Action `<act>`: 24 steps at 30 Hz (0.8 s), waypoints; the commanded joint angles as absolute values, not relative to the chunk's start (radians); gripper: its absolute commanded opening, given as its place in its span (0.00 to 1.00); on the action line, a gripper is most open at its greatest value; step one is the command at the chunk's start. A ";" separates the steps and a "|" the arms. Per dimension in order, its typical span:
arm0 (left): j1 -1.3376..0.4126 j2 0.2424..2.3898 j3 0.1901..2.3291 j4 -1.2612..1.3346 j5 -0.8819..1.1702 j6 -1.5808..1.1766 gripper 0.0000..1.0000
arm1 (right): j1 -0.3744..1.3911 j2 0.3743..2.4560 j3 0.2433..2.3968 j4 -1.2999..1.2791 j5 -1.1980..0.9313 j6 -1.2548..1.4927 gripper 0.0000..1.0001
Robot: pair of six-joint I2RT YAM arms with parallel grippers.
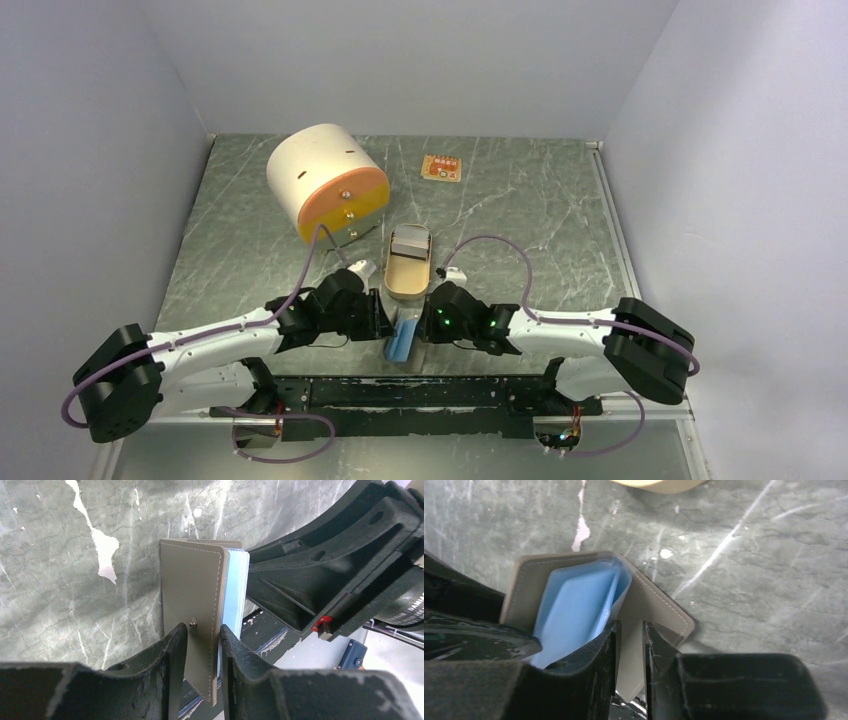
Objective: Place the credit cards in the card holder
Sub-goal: Open the card holder at the center of the board.
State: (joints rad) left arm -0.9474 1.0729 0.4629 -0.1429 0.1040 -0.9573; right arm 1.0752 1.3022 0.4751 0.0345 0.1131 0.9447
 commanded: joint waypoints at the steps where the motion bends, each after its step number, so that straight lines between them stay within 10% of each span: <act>1: -0.940 1.074 0.469 -0.137 0.119 -0.937 0.36 | 1.071 1.298 0.529 0.068 0.082 0.920 0.26; 24: -0.882 1.114 0.498 -0.171 0.162 -0.863 0.36 | 1.071 1.372 0.568 0.120 0.038 0.931 0.27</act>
State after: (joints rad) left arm -0.8871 1.0882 0.4515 -0.1368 0.1513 -0.9066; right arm 1.0744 1.3651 0.5518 0.1055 0.0406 0.9363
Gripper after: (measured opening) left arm 0.381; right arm 0.263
